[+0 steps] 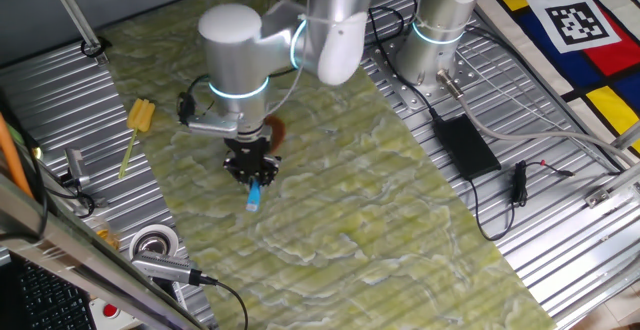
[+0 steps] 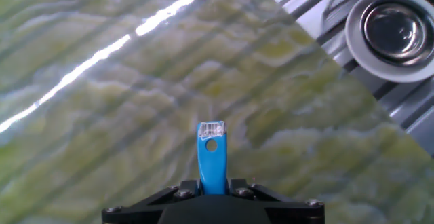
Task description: Scrub the table with a brush
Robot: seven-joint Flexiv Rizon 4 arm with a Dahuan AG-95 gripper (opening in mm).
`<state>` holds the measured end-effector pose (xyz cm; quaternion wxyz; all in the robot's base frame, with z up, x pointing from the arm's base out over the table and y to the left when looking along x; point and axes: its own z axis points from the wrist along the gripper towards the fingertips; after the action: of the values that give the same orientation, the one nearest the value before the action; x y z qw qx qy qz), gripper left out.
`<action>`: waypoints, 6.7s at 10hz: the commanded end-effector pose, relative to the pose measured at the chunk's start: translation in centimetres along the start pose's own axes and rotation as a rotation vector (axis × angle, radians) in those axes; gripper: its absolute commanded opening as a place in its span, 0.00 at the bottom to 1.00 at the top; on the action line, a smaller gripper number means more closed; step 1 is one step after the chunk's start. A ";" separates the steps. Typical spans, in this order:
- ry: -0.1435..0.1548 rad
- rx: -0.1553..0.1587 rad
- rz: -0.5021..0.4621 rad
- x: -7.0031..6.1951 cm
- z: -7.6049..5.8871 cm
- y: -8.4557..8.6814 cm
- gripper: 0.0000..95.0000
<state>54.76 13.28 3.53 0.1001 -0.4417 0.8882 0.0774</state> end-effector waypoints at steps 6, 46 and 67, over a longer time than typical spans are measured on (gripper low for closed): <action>-0.003 -0.025 0.117 3.5 -0.3 3.2 0.00; -0.056 -0.004 0.286 -5.7 1.4 -2.7 0.00; 0.204 -0.037 0.447 -5.3 1.0 0.1 0.40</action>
<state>57.97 17.48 3.76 -0.0149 -0.2307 0.9703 0.0707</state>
